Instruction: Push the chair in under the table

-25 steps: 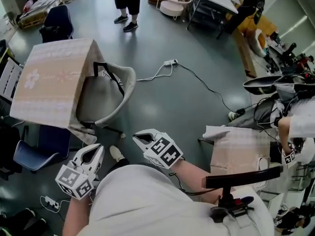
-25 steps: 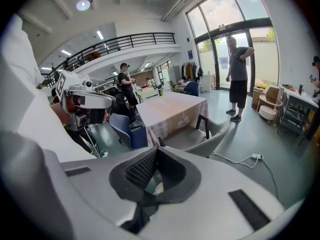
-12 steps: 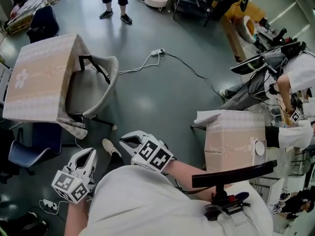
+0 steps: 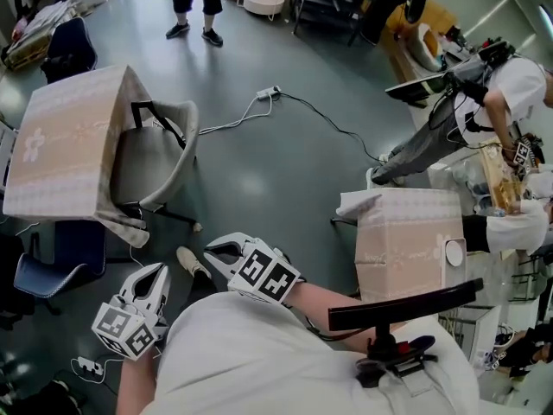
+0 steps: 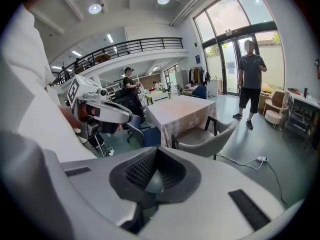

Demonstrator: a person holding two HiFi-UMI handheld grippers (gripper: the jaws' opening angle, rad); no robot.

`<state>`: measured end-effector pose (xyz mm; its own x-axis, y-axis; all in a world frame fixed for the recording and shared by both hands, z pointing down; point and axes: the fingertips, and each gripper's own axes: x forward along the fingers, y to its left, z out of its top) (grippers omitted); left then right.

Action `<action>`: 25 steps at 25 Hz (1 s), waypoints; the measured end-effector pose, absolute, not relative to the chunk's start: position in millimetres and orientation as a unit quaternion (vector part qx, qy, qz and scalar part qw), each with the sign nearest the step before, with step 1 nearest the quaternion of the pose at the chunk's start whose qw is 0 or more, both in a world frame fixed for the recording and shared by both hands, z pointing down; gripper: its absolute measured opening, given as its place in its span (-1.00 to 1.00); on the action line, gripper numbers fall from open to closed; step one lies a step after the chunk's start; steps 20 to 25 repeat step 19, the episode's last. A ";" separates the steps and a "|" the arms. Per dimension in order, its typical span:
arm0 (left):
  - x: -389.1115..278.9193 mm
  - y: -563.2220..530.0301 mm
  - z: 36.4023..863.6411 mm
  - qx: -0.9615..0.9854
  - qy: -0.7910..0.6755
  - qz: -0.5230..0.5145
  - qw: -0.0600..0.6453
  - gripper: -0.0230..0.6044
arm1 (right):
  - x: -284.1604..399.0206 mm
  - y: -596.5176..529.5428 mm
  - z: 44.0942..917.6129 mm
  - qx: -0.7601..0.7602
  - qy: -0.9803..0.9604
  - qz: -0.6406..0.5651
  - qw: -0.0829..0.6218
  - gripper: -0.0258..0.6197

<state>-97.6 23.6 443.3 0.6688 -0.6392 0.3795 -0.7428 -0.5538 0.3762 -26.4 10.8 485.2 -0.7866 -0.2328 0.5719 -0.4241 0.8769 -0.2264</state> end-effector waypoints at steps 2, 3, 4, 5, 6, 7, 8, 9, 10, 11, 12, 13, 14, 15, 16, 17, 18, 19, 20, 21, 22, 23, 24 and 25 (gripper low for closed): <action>-95.0 23.2 443.0 0.876 -0.396 0.100 0.258 -0.89 | -23.7 10.2 484.4 0.178 -0.930 0.170 0.274 -0.88; -93.2 22.6 443.2 0.876 -0.397 0.100 0.257 -0.89 | -22.0 9.5 484.2 0.178 -0.930 0.168 0.274 -0.88; -91.0 21.9 443.8 0.876 -0.397 0.100 0.255 -0.89 | -20.1 8.7 484.6 0.179 -0.931 0.166 0.273 -0.88; -88.7 21.5 444.9 0.876 -0.396 0.100 0.255 -0.89 | -18.0 8.1 485.9 0.180 -0.931 0.166 0.271 -0.88; -86.4 21.8 446.3 0.877 -0.394 0.101 0.255 -0.89 | -15.9 8.5 487.8 0.182 -0.931 0.166 0.271 -0.88; -84.8 22.8 447.9 0.879 -0.390 0.102 0.256 -0.89 | -14.7 9.9 489.6 0.184 -0.930 0.168 0.271 -0.88; -84.4 23.8 449.4 0.880 -0.386 0.104 0.256 -0.89 | -14.5 11.4 491.0 0.185 -0.929 0.171 0.272 -0.88; -84.9 23.9 450.5 0.881 -0.384 0.105 0.257 -0.89 | -15.2 11.8 491.9 0.186 -0.928 0.173 0.273 -0.88; -86.0 22.7 451.1 0.881 -0.383 0.105 0.257 -0.89 | -16.2 10.6 492.2 0.186 -0.928 0.174 0.273 -0.88; -87.2 20.6 451.3 0.881 -0.383 0.105 0.257 -0.89 | -17.3 8.1 492.1 0.187 -0.928 0.173 0.273 -0.88; -88.0 19.2 451.1 0.881 -0.383 0.105 0.257 -0.89 | -18.0 6.3 492.0 0.187 -0.928 0.172 0.273 -0.88; -88.7 20.0 450.9 0.881 -0.382 0.105 0.258 -0.89 | -18.4 6.8 492.3 0.187 -0.927 0.174 0.274 -0.88; -89.6 23.4 450.9 0.881 -0.380 0.107 0.261 -0.89 | -18.9 10.1 493.1 0.188 -0.926 0.178 0.274 -0.88; -91.1 28.3 451.2 0.880 -0.378 0.111 0.264 -0.89 | -19.8 15.0 493.9 0.190 -0.925 0.184 0.273 -0.88; -93.2 33.1 451.2 0.880 -0.376 0.115 0.267 -0.89 | -21.0 19.8 494.1 0.192 -0.924 0.189 0.273 -0.88; -95.4 36.7 450.8 0.880 -0.373 0.118 0.269 -0.89 | -22.4 23.3 493.8 0.194 -0.923 0.192 0.272 -0.88; -97.6 39.4 449.9 0.880 -0.371 0.121 0.270 -0.89 | -23.9 25.8 493.0 0.197 -0.922 0.195 0.270 -0.88; -99.7 41.7 448.8 0.881 -0.369 0.124 0.270 -0.89 | -25.3 27.9 491.9 0.199 -0.921 0.198 0.269 -0.88; -99.7 41.7 448.8 0.881 -0.369 0.124 0.270 -0.89 | -25.3 27.9 491.9 0.199 -0.921 0.198 0.269 -0.88; -99.7 41.7 448.8 0.881 -0.369 0.124 0.270 -0.89 | -25.3 27.9 491.9 0.199 -0.921 0.198 0.269 -0.88; -99.7 41.7 448.8 0.881 -0.369 0.124 0.270 -0.89 | -25.3 27.9 491.9 0.199 -0.921 0.198 0.269 -0.88; -99.7 41.7 448.8 0.881 -0.369 0.124 0.270 -0.89 | -25.3 27.9 491.9 0.199 -0.921 0.198 0.269 -0.88; -99.7 41.7 448.8 0.881 -0.369 0.124 0.270 -0.89 | -25.3 27.9 491.9 0.199 -0.921 0.198 0.269 -0.88; -99.7 41.7 448.8 0.881 -0.369 0.124 0.270 -0.89 | -25.3 27.9 491.9 0.199 -0.921 0.198 0.269 -0.88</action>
